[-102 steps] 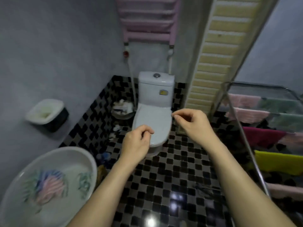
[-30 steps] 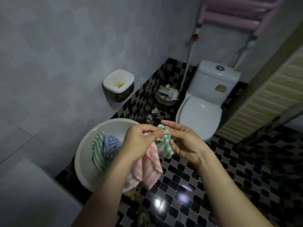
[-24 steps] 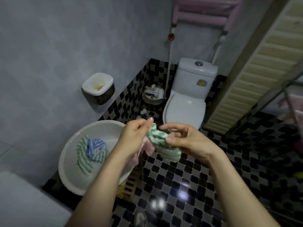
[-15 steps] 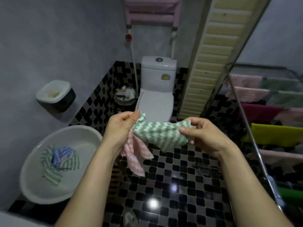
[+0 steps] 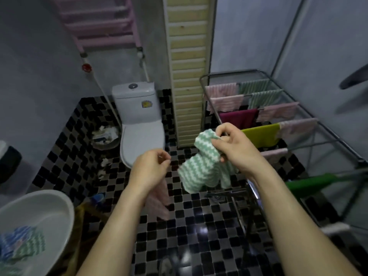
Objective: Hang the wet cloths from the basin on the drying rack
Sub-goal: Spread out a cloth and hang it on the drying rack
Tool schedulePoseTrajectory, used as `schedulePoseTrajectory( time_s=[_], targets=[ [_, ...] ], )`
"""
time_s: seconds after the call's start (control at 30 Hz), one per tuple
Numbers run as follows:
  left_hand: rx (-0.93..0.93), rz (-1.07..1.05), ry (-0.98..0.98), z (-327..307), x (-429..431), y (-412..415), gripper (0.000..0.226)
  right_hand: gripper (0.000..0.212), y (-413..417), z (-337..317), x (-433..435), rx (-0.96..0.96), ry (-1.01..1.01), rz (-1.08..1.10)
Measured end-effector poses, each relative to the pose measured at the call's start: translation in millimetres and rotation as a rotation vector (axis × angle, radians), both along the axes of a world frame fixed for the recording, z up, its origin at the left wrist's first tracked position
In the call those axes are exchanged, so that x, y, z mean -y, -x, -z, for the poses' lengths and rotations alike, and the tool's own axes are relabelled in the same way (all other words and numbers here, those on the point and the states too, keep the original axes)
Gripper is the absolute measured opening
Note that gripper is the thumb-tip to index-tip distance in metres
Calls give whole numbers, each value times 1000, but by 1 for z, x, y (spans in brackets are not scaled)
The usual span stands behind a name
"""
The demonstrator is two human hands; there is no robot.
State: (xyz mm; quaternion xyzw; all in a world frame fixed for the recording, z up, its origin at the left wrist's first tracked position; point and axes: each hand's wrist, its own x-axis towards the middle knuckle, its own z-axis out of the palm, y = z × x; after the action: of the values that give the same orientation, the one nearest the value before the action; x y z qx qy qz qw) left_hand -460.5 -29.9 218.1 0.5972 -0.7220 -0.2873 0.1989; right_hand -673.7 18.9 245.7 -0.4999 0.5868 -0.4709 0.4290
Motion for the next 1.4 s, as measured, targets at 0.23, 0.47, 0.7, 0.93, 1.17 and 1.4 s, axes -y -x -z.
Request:
schedulePoseTrajectory(
  time_s=[0.23, 0.47, 0.7, 0.93, 1.17, 1.4],
  targets=[
    [-528, 497, -261, -36, 13, 79, 34, 15, 34, -16, -5, -134, -27, -140],
    [-268, 624, -61, -44, 52, 128, 12, 29, 92, -22, 6, -307, -109, -134],
    [-452, 718, -201, -60, 76, 167, 18, 10, 168, -18, -11, -312, -213, 139],
    [-423, 822, -294, -45, 60, 233, 16, 18, 233, 1, -46, 168, -98, 523],
    [-257, 801, -278, -6, 26, 324, 9, 16, 311, 38, -64, 139, -7, 769],
    [-1, 729, -222, 52, 19, 390, 8, 6, 369, 87, -66, -221, -165, 890]
  ],
)
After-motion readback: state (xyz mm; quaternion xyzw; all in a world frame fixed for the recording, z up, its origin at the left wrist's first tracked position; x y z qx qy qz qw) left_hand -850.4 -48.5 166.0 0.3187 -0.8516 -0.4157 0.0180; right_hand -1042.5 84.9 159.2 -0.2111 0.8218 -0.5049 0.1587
